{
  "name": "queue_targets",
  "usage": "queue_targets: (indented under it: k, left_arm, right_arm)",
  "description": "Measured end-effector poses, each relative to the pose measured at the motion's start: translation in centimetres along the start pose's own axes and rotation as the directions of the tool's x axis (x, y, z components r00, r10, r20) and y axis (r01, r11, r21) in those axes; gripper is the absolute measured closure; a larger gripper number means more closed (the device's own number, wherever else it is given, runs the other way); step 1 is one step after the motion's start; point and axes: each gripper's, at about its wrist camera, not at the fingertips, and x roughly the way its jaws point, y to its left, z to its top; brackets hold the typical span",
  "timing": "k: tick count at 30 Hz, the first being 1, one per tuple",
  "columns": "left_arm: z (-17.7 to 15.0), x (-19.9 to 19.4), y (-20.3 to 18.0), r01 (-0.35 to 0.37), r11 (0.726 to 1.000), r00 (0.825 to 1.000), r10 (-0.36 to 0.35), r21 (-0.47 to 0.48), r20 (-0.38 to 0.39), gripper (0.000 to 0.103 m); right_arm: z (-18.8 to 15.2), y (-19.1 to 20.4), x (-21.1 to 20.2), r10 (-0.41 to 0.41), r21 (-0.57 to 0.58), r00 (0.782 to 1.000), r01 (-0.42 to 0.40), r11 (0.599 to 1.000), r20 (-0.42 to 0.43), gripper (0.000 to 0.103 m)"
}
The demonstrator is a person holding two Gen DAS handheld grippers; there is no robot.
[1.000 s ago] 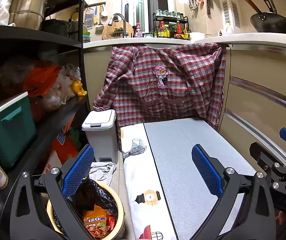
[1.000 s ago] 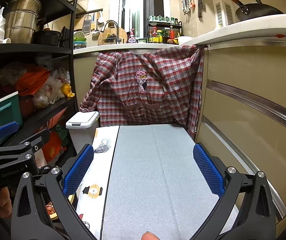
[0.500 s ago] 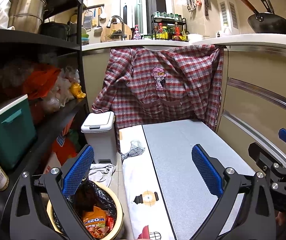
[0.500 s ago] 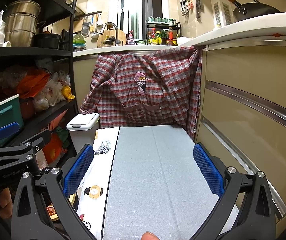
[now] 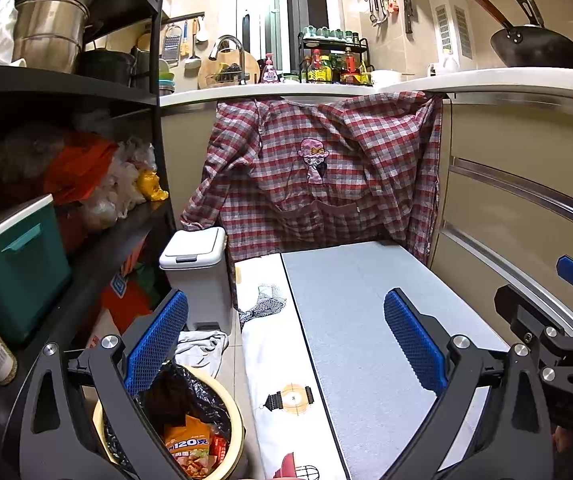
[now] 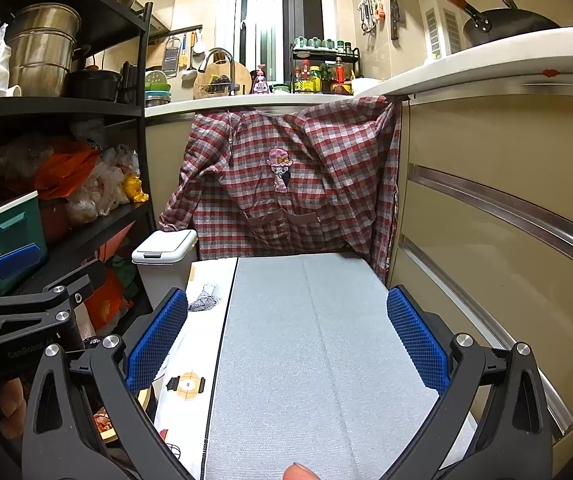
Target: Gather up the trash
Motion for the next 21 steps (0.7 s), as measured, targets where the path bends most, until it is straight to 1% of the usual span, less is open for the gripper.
queue_targets:
  k: [21]
  left_arm:
    - [0.51,-0.13,-0.29,0.008,1.0,1.0,-0.008,-0.01,0.014,0.008]
  right_arm:
    - [0.23,-0.03,-0.14,0.001,0.003,1.0,-0.001,1.0,0.009,0.005]
